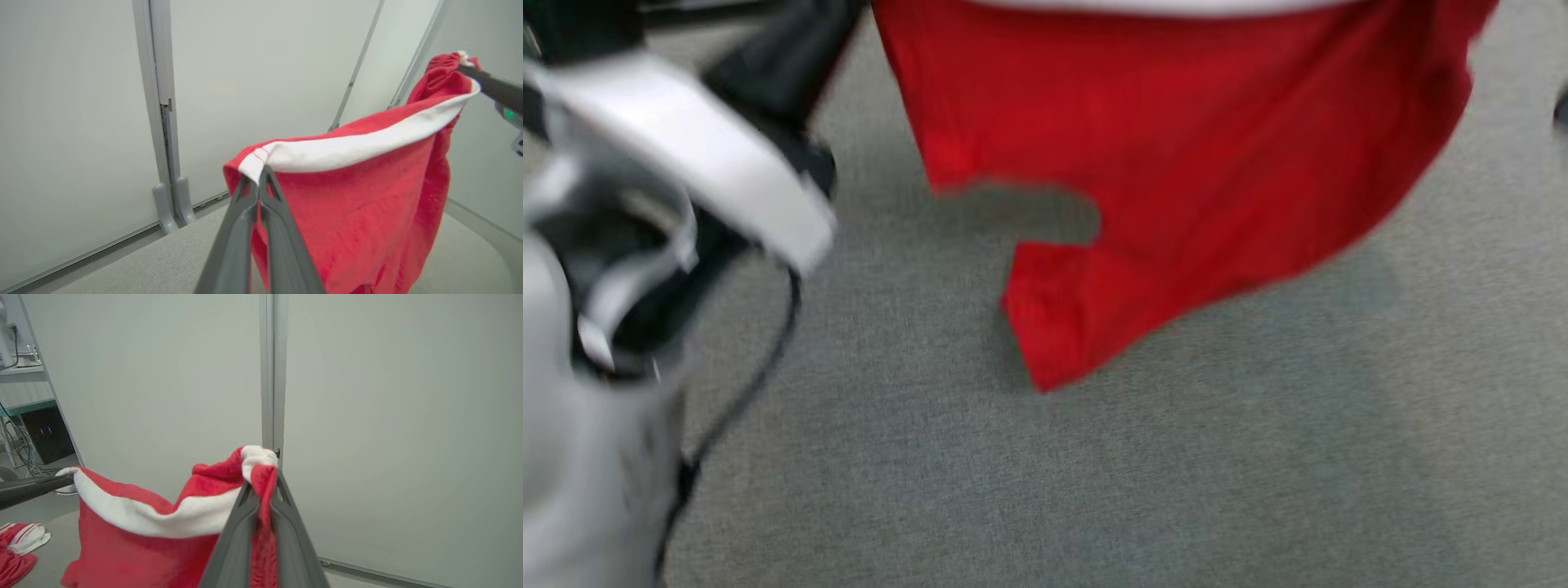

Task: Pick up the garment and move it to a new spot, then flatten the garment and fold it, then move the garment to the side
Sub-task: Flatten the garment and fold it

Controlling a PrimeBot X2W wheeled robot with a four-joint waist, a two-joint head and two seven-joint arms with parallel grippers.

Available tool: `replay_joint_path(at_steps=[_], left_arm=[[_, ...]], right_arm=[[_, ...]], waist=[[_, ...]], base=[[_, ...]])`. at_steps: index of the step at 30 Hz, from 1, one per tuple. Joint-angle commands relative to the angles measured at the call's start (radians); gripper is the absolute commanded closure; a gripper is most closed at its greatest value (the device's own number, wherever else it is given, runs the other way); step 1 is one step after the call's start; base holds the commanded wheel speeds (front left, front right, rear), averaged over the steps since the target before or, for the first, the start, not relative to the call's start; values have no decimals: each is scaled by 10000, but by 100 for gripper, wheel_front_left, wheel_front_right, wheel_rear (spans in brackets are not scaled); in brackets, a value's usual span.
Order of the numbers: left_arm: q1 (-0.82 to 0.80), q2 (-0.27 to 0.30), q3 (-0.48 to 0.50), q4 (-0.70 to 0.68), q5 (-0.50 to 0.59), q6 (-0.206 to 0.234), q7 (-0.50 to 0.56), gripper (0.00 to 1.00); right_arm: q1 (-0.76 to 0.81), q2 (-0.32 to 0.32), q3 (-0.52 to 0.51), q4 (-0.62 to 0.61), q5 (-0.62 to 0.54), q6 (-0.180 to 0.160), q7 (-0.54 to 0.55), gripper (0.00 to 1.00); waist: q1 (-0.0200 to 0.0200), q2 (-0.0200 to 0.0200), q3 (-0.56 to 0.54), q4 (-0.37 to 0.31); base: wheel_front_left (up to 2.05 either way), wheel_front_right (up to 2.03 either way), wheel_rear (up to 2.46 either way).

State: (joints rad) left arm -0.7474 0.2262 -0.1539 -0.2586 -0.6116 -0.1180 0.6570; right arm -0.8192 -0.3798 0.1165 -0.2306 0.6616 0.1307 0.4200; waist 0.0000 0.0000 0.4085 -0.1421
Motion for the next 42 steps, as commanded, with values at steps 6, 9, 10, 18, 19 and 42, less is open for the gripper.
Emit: replay_joint_path(at_steps=[6, 9, 10, 18, 19, 42], left_arm=[[-3947, -134, 45, 3785, 1179, -50, -1861, 100], [-5396, -233, -6, 5611, 1739, -69, -3325, 100], [-5754, -339, -13, 6182, 1752, -79, -3754, 100], [-5841, -792, -728, 9258, 1681, -117, -7000, 100], [-5542, -894, -923, 9418, 1628, -118, -7326, 100], [6268, 338, -3697, 5092, -94, 1874, -8613, 100]], right_arm=[[-3945, 1581, 417, 3540, -1639, 3, -1577, 100], [-5291, 2118, 540, 5136, -2101, 1, -2807, 100], [-5616, 2183, 628, 5605, -2275, 3, -3208, 100], [-5199, 2060, 1497, 8461, -2316, 0, -5919, 100], [-4867, 1930, 1626, 8596, -2167, 0, -6153, 100], [6747, -732, 1528, 4722, -2237, -39, -6867, 100]], waist=[[0, 0, 1633, 742], [0, 0, 1971, 920], [0, 0, 2069, 975], [0, 0, 2383, 1310], [0, 0, 2338, 1355], [0, 0, -1276, 1065]], base=[[0, 0, 0], [0, 0, 0], [0, 0, 0], [0, 0, 0], [0, 0, 0], [0, 0, 0]])
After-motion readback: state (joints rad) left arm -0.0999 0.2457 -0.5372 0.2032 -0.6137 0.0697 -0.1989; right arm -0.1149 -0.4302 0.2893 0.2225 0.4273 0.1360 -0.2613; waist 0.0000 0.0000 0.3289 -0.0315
